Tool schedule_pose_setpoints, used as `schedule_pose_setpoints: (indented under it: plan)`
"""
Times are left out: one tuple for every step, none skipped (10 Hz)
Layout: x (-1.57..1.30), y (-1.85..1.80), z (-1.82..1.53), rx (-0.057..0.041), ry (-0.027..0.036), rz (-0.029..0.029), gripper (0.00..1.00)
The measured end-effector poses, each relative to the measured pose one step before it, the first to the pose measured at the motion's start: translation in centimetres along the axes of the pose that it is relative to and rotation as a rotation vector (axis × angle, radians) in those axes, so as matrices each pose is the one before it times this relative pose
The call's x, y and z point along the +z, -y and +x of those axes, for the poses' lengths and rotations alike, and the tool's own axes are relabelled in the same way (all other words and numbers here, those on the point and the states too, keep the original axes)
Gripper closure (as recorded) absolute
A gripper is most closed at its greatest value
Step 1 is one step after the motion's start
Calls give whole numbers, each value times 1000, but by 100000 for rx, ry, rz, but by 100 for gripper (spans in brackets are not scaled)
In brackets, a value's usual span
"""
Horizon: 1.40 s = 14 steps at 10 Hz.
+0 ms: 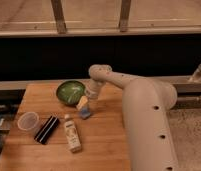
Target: Wipe the white sponge on the table
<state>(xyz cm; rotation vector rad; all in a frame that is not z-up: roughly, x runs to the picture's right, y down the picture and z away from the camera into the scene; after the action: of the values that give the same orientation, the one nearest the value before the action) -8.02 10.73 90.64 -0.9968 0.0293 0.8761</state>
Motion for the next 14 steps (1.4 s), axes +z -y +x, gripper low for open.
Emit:
schedule_pose_setpoints:
  plan:
    - [164, -201, -6, -471, -425, -434, 47]
    - [114, -72, 37, -305, -357, -350, 58]
    - [92, -63, -29, -259, -137, -318, 65]
    - [193, -92, -43, -354, -266, -560, 76]
    - [234, -158, -87, -491, -314, -692, 87]
    - [132, -93, -36, -325, -203, -539, 96]
    - [50, 8, 15, -90, -104, -371, 100]
    - [-13, -35, -14, -157, -145, -199, 100]
    - [-75, -23, -40, -73, -56, -22, 100]
    - [-171, 9, -24, -59, 22, 235, 100]
    - [-498, 742, 442, 1666, -491, 1464, 100]
    - [-359, 672, 421, 1706, -412, 1005, 100]
    - [-364, 829, 606, 2097, -684, 1244, 100]
    - [-421, 1035, 780, 2874, -877, 1494, 100]
